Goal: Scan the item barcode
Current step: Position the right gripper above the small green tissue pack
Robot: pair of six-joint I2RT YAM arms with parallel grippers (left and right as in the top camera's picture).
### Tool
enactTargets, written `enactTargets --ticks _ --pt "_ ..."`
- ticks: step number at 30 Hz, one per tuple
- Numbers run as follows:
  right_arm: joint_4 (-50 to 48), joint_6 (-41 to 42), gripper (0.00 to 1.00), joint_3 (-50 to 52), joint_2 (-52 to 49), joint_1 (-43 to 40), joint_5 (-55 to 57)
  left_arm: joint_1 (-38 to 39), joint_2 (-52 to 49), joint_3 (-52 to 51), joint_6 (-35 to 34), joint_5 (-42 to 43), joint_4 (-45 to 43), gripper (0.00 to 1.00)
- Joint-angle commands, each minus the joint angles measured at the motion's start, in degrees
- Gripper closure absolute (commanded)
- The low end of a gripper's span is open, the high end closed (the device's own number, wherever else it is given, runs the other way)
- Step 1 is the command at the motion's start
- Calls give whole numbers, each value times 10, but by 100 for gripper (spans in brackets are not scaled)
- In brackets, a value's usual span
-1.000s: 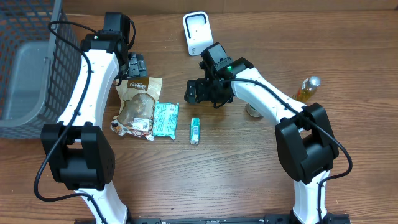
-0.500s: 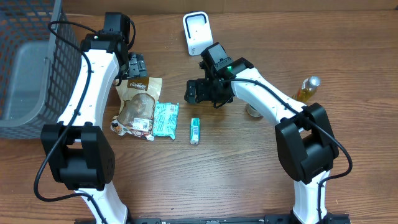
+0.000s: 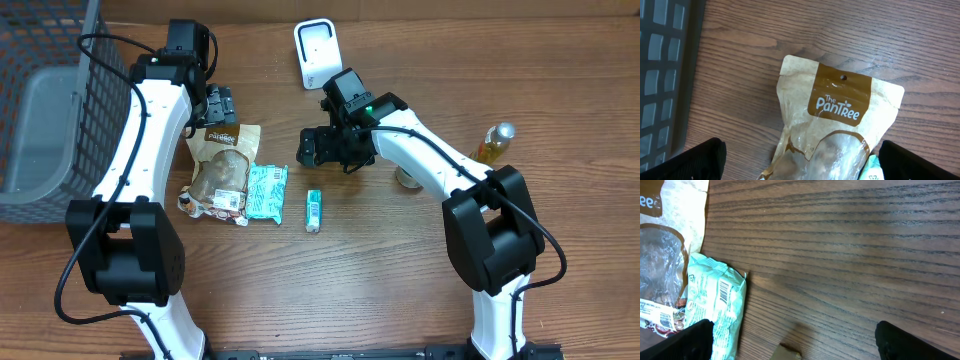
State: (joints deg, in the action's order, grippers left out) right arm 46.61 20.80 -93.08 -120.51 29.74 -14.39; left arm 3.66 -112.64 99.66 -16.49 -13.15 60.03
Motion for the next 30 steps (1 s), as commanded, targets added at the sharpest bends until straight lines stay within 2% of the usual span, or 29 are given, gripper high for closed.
enactTargets --ticks 1,11,22,30 --pt "0 2 0 1 4 2 4 2 2 7 0 -8 -1 1" --pt "2 2 0 1 4 2 3 2 2 7 0 -8 -1 0" --pt "65 2 0 -6 6 0 4 2 2 7 0 -8 -1 0" --pt "85 2 0 -19 53 0 4 2 2 7 0 -8 -1 0"
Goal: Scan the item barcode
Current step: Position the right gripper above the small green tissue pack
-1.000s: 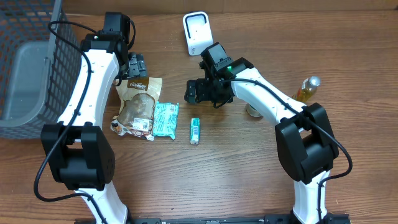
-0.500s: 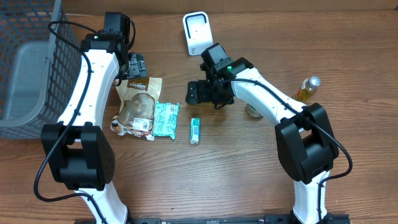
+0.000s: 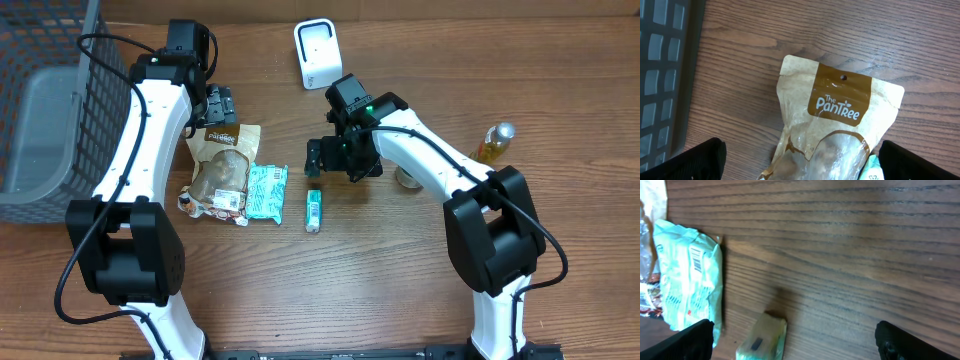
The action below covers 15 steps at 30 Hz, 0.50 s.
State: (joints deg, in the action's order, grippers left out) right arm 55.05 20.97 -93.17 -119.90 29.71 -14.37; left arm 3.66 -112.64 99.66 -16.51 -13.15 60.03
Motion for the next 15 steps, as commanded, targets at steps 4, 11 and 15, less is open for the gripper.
enactTargets --ticks 4,11,15 --pt "11 0 0 -18 69 1 3 2 2 7 0 -8 -1 1" --pt "10 0 0 -17 74 0 4 2 2 7 0 -8 -1 0" --pt "8 0 0 -17 74 0 3 2 2 7 0 -8 -1 0"
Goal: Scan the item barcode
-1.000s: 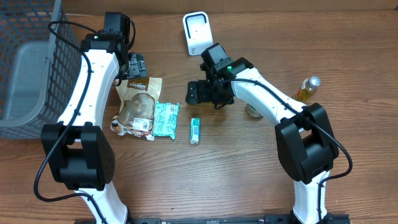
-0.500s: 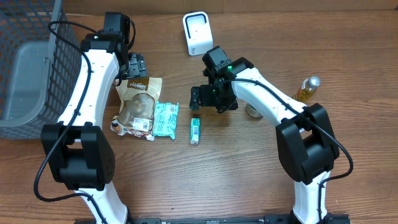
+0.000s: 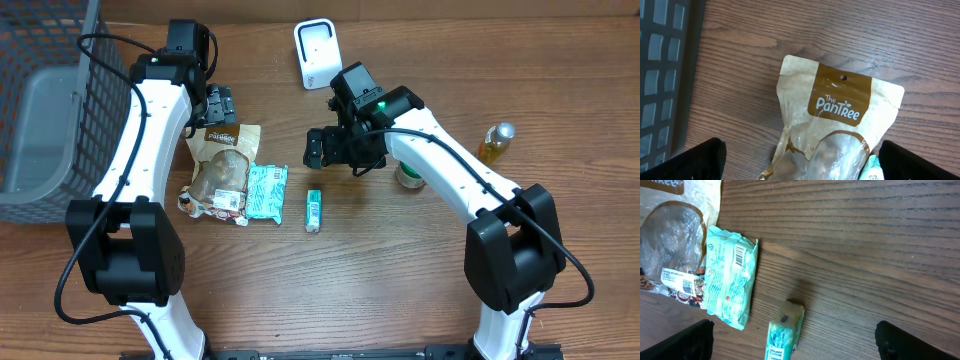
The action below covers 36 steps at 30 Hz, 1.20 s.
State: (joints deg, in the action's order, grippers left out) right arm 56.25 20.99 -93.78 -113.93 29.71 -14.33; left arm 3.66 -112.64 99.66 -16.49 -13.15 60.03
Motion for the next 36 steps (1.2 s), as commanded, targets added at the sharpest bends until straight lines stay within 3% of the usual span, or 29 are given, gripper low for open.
enactTargets --ticks 1,16,24,32,36 --pt "-6 0 0 -11 14 0 3 2 2 7 0 -8 -1 0" --pt "4 0 1 -11 14 2 -10 2 2 7 0 -8 -1 0" --pt "19 1 30 -2 14 6 -10 2 2 7 0 -8 -1 1" --pt "26 4 34 7 -4 48 -8 2 2 7 0 -8 -1 0" --pt "29 65 34 9 -20 72 21 2 2 7 0 -8 -1 0"
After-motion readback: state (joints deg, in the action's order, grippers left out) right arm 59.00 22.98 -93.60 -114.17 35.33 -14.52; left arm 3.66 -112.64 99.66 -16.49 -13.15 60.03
